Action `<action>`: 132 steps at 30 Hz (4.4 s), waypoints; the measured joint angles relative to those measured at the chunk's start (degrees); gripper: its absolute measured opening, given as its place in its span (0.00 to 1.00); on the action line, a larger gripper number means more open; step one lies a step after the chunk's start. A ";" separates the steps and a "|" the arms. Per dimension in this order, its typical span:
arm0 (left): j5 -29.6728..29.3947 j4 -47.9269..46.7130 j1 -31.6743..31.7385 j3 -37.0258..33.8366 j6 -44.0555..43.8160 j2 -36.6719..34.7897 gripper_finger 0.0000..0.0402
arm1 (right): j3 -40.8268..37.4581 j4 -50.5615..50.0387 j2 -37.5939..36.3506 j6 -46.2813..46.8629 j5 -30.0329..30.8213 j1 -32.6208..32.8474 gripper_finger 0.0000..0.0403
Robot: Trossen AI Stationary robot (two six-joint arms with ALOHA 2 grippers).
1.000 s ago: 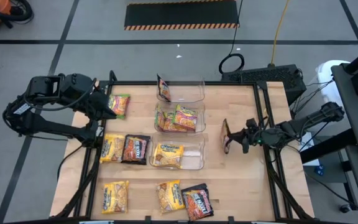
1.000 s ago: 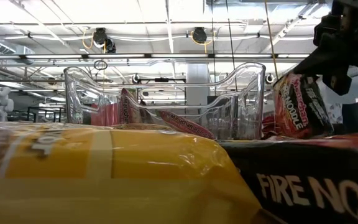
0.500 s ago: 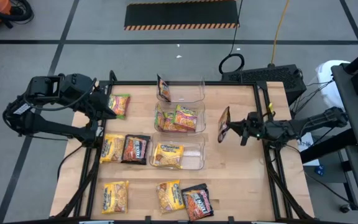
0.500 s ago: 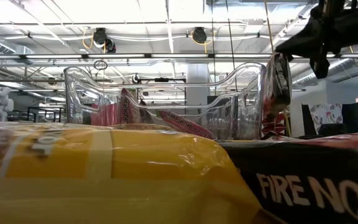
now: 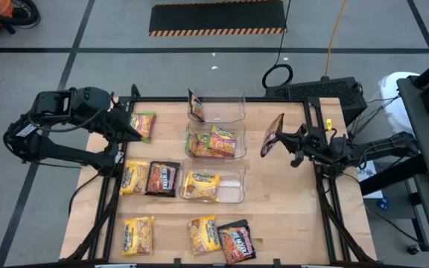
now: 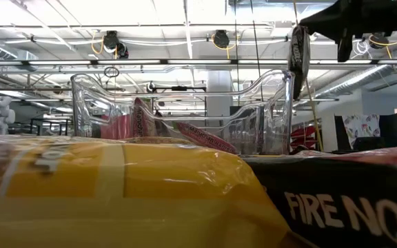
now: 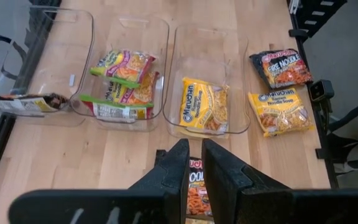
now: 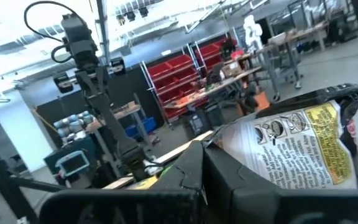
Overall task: Sort Maruchan noodles
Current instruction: Put the black noodle pack into the top transparent bin, then put the yellow noodle pack into the bottom transparent bin
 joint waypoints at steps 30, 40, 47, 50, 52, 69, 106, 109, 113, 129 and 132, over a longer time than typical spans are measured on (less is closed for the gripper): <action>0.11 -0.09 0.01 0.00 -1.60 0.00 0.12 | 22.95 -9.48 30.29 -10.19 -24.08 -25.82 0.00; 0.11 -0.11 0.01 0.00 -1.57 0.00 0.12 | 32.33 -9.07 42.73 -12.52 -40.48 -36.10 0.00; 0.09 -0.15 -0.01 0.00 -1.57 0.02 0.12 | 41.06 -9.16 54.09 -14.31 -49.85 -41.55 0.00; 0.11 -0.17 -0.01 0.00 -1.57 0.00 0.12 | 44.99 -9.16 58.44 -15.38 -52.79 -42.85 0.00; 0.11 -0.17 -0.01 0.00 -1.55 0.02 0.12 | 47.79 -9.36 61.29 -16.35 -54.91 -43.49 0.00; 0.09 -0.17 0.00 0.00 -2.30 0.01 0.12 | 63.87 -9.50 81.80 -19.20 -63.12 -46.27 0.00; 0.04 -0.15 0.01 0.00 -4.59 0.02 0.12 | 64.72 -12.91 89.58 -31.48 -62.68 -45.63 0.00; 0.04 -0.14 0.00 0.00 -4.60 0.02 0.12 | 64.72 -11.57 89.58 -31.78 -61.56 -45.45 0.00; 0.05 -0.15 0.01 0.00 -4.83 0.02 0.12 | 64.72 -11.18 89.58 -31.42 -58.47 -45.44 0.00; 0.04 -0.14 -0.01 0.01 -5.09 0.01 0.12 | 64.72 -11.12 89.58 -32.19 -58.55 -43.30 0.16; 0.04 -0.13 -0.01 0.00 -5.73 0.02 0.12 | 64.72 -11.05 89.58 -33.07 -58.51 -42.80 0.18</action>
